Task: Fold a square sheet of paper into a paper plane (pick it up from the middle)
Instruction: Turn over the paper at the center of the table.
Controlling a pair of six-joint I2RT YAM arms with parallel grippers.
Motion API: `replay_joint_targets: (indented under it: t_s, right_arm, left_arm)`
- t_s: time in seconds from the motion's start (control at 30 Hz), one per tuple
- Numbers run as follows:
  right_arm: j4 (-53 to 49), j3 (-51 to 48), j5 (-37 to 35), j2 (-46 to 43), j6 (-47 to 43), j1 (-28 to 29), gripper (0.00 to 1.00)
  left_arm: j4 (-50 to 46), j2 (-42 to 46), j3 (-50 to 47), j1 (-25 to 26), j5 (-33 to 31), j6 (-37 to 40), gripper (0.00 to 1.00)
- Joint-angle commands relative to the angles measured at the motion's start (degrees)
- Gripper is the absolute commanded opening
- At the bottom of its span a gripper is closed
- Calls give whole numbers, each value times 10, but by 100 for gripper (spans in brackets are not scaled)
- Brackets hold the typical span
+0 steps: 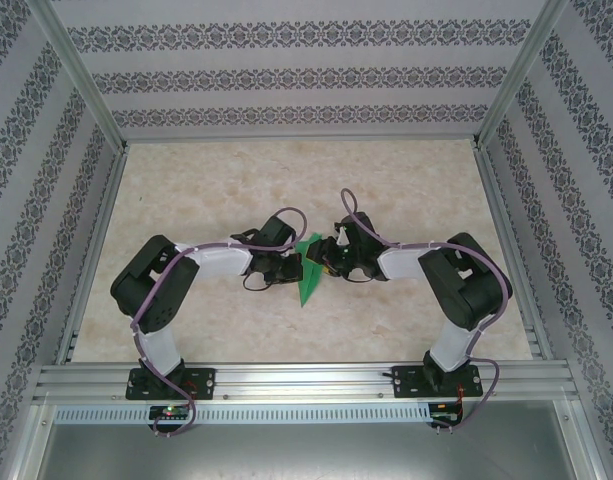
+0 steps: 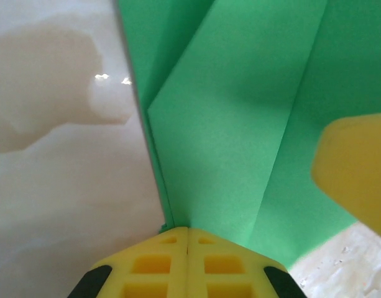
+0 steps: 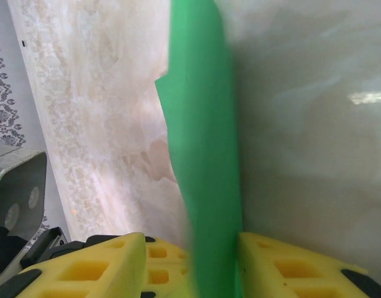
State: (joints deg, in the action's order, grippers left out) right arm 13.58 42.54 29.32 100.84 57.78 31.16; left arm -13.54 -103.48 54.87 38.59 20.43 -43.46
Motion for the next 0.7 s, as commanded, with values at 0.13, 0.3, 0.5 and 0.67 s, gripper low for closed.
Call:
replay_joint_targets:
  t_s: [0.13, 0.3, 0.5, 0.67]
  right_arm:
    - [-23, 13, -23, 22, -35, 5, 41]
    - [-64, -3, -45, 4, -81, 4, 41]
    - [-38, 1, -1, 26, -99, 8, 34]
    - [-51, 19, 14, 37, -130, 6, 33]
  left_arm:
    - [25, 27, -41, -4, 11, -46, 6]
    - [1, 36, -32, -8, -7, -39, 7]
    - [50, 45, -52, -9, 16, -63, 7]
    - [65, 60, -68, -10, 10, -70, 8]
